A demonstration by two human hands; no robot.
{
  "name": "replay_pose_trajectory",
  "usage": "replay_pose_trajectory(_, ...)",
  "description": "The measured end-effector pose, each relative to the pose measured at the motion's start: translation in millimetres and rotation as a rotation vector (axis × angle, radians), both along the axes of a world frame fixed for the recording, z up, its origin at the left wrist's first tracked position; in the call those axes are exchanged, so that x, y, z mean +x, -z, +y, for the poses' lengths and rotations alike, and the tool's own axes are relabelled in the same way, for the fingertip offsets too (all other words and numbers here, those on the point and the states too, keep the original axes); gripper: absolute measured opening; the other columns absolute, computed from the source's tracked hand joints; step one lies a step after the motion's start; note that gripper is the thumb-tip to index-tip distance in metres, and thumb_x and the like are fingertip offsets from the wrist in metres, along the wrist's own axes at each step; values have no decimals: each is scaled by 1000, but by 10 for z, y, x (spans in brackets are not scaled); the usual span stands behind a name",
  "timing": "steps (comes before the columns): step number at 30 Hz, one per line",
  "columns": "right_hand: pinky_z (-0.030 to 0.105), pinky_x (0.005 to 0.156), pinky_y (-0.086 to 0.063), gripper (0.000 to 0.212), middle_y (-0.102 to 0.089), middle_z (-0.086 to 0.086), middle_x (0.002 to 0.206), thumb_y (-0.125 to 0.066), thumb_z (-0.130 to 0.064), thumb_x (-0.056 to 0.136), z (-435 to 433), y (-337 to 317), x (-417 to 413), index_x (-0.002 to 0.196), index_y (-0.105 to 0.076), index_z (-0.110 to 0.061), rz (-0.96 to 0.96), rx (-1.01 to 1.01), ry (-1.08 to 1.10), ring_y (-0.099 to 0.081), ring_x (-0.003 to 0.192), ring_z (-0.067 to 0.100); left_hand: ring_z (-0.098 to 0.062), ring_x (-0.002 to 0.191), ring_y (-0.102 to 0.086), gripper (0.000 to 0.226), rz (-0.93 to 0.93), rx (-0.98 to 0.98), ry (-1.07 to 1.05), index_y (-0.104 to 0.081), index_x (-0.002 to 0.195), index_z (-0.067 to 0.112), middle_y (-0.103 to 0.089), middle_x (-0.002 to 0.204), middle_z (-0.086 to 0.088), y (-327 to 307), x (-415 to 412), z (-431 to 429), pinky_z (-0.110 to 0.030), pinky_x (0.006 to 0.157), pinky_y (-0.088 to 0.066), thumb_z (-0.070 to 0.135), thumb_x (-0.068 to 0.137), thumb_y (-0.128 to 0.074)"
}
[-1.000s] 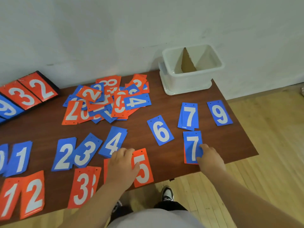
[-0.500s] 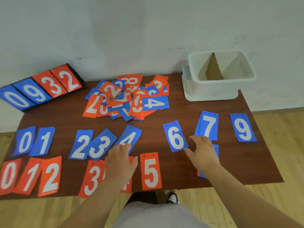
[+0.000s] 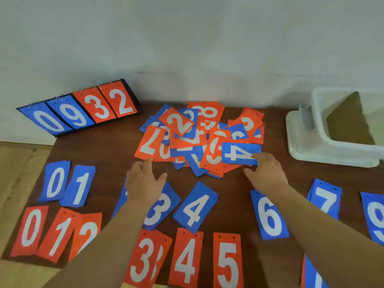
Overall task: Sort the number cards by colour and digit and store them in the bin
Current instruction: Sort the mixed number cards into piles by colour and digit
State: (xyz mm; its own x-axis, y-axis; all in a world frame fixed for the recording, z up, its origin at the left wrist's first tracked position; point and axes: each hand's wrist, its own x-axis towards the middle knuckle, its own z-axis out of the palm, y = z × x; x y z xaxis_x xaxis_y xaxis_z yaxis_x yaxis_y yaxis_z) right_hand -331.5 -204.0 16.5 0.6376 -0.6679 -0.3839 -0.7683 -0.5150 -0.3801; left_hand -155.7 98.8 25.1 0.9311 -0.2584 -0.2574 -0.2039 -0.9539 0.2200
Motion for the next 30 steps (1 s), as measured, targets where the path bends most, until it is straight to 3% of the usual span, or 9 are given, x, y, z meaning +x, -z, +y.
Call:
replay_pose_trajectory(6, 52, 103, -46, 71, -39, 7, 152, -68, -49, 87, -177, 228, 448, 147, -39, -23, 99, -75, 39, -42, 133, 37, -41, 137, -37, 78, 121, 56, -105, -27, 152, 32, -31, 153, -14, 249, 832, -193, -55, 108, -41, 62, 89, -62)
replay_pose_trajectory(9, 51, 102, -45, 74, -46, 7, 144, -69, -50, 86, -177, 331, 483, 147, -36, -25, 134, -70, 102, -44, 130, 37, -43, 141, -33, 83, 177, 88, -138, -20, 155, 32, -28, 157, -15, 395, 1012, -258, -58, 109, -41, 60, 90, -64)
replay_pose_trajectory(12, 50, 102, -48, 78, -42, 11, 143, -79, -40, 82, -209, 352, 527, 146, -37, -26, 92, 30, 247, -49, 124, 40, -39, 132, -45, 79, 120, 13, -128, -31, 150, 32, -45, 146, -11, 494, 1041, -268, -55, 102, -45, 56, 86, -69)
replay_pose_trajectory(16, 45, 84, -59, 88, -37, 13, 139, -88, -34, 75, -239, 303, 577, 145, -35, -28, 57, 144, 408, -60, 112, 37, -38, 129, -47, 81, 124, -31, -231, -38, 148, 29, -49, 140, -12, 476, 1024, -292, -53, 102, -45, 51, 82, -79)
replay_pose_trajectory(19, 35, 69, -56, 81, -51, 10, 134, -84, -24, 80, -218, 285, 531, 146, -36, -29, -31, 160, 439, -61, 109, 32, -39, 128, -46, 87, 186, -30, -331, -37, 145, 32, -47, 138, -12, 420, 1085, -284, -54, 101, -45, 55, 75, -83)
replay_pose_trajectory(22, 26, 56, -42, 61, -59, 9, 127, -66, -11, 93, -157, 205, 378, 145, -39, -28, -167, 169, 465, -58, 90, 23, -38, 121, -53, 76, 185, -170, -346, -40, 142, 31, -43, 135, -10, 358, 1047, -266, -54, 96, -51, 38, 81, -84)
replay_pose_trajectory(26, 27, 56, -44, 56, -62, 8, 122, -57, -10, 98, -82, -4, 115, 145, -37, -33, -317, 130, 528, -60, 79, 19, -34, 119, -58, 50, 41, -308, -331, -48, 139, 26, -45, 138, -9, 156, 913, -218, -48, 90, -57, 19, 94, -70)
replay_pose_trajectory(30, 39, 71, -60, 59, -61, 1, 132, -63, -16, 97, 60, -301, -183, 141, -36, -45, -473, 172, 563, -67, 102, 22, -26, 121, -59, 46, 2, -480, -352, -51, 135, 33, -56, 135, -2, -226, 699, -34, -44, 90, -57, 21, 94, -70)
